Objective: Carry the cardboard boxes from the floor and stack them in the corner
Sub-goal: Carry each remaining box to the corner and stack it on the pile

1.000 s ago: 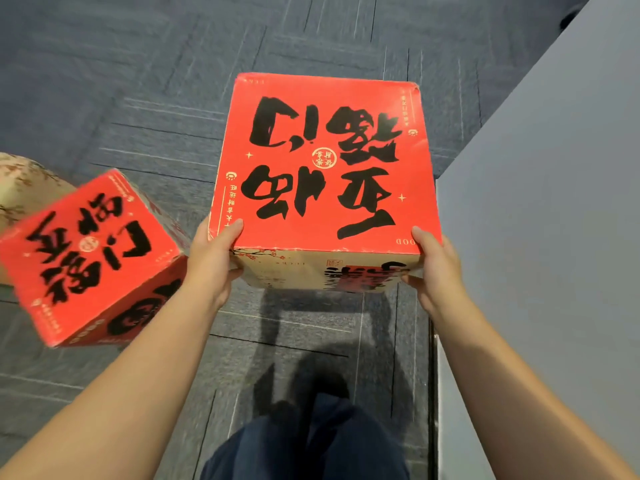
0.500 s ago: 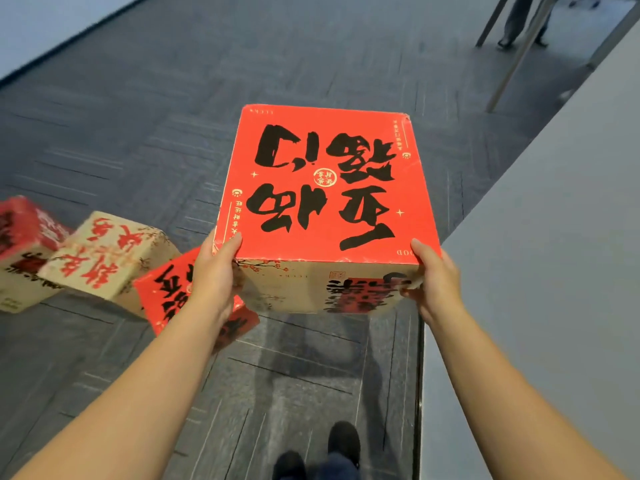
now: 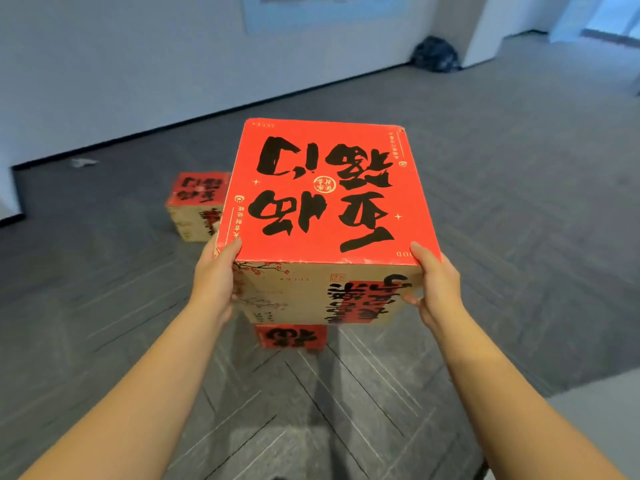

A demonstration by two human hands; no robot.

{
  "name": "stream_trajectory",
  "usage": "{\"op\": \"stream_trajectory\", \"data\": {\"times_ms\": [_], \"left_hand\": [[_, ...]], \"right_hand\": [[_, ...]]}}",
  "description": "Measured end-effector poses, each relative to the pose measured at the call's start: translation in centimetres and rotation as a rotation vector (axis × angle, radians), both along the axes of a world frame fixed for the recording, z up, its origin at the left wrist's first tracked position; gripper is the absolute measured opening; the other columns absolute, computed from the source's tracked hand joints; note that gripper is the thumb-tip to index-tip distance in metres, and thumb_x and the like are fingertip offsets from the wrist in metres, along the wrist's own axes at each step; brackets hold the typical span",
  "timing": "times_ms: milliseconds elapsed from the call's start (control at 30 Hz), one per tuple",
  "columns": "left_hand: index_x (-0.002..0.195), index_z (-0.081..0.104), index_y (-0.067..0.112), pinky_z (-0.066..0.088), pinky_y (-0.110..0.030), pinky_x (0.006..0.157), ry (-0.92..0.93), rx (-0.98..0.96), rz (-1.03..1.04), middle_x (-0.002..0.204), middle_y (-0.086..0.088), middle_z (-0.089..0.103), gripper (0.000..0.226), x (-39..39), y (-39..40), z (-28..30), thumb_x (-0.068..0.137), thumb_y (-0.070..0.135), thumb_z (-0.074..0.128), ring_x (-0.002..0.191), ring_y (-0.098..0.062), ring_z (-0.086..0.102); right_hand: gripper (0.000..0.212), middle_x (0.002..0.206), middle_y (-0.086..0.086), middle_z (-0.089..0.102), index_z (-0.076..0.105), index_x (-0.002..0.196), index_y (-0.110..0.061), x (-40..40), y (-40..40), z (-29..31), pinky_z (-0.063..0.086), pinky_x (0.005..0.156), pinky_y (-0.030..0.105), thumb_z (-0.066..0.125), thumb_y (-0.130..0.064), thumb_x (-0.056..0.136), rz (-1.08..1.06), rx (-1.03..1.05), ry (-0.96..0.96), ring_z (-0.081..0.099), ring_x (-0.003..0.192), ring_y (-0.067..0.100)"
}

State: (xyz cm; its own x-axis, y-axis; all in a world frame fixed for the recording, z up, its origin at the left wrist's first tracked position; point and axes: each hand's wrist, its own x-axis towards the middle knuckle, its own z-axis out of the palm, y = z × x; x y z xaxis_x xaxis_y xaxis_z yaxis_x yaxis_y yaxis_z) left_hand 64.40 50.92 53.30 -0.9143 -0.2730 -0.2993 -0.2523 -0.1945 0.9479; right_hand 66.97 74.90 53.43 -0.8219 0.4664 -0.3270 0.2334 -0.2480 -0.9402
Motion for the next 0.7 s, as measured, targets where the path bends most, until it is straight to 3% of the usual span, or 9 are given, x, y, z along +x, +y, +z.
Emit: {"op": "stream_trajectory", "data": {"times_ms": [167, 333, 500, 633, 700], "left_hand": [[0.132, 0.047, 0.031, 0.044, -0.041, 0.090, 0.007, 0.000, 0.238, 0.110, 0.007, 0.063, 0.035, 5.2, -6.4, 1.0, 0.098, 0.026, 0.042, 0.097, -0.013, 0.057], [0.123, 0.048, 0.036, 0.045, -0.032, 0.073, 0.010, 0.001, 0.513, 0.091, 0.015, 0.060, 0.028, 11.7, -13.5, 1.8, 0.098, 0.026, 0.041, 0.081, -0.005, 0.055], [0.124, 0.046, 0.037, 0.040, -0.042, 0.085, 0.002, -0.020, 0.742, 0.091, 0.014, 0.058, 0.028, 18.7, -20.8, 2.4, 0.098, 0.028, 0.040, 0.081, -0.005, 0.051], [0.130, 0.045, 0.034, 0.043, -0.034, 0.072, 0.029, -0.013, 0.920, 0.092, 0.015, 0.057, 0.032, 24.8, -27.4, 2.9, 0.099, 0.026, 0.038, 0.081, -0.004, 0.051], [0.132, 0.044, 0.032, 0.042, -0.037, 0.077, 0.033, -0.012, 1.003, 0.091, 0.015, 0.056, 0.034, 28.1, -30.9, 3.2, 0.099, 0.025, 0.038, 0.080, -0.004, 0.050]], "right_hand": [[0.009, 0.079, -0.009, 0.056, 0.056, 0.080, -0.031, -1.8, -6.3, 0.9, 0.039, 0.081, 0.039, 0.056, -0.027, 0.089, 0.271, 0.025, -0.003, 0.051, 0.075, 0.011], [0.003, 0.084, -0.007, 0.059, 0.061, 0.088, -0.029, -1.6, -15.4, 1.0, 0.040, 0.074, 0.035, 0.060, -0.029, 0.085, 0.529, 0.015, 0.016, 0.052, 0.076, 0.014], [0.004, 0.082, -0.009, 0.058, 0.057, 0.085, -0.029, 0.6, -26.1, 1.2, 0.038, 0.073, 0.032, 0.056, -0.028, 0.089, 0.781, 0.009, 0.031, 0.052, 0.085, 0.017], [0.015, 0.094, -0.002, 0.063, 0.057, 0.102, -0.029, 3.7, -35.7, 1.9, 0.040, 0.068, 0.031, 0.058, -0.029, 0.087, 0.946, 0.016, 0.045, 0.056, 0.089, 0.022], [0.015, 0.087, -0.005, 0.061, 0.057, 0.103, -0.028, 5.7, -40.7, 2.4, 0.042, 0.075, 0.036, 0.057, -0.028, 0.088, 1.031, 0.032, 0.054, 0.055, 0.083, 0.019]]}}
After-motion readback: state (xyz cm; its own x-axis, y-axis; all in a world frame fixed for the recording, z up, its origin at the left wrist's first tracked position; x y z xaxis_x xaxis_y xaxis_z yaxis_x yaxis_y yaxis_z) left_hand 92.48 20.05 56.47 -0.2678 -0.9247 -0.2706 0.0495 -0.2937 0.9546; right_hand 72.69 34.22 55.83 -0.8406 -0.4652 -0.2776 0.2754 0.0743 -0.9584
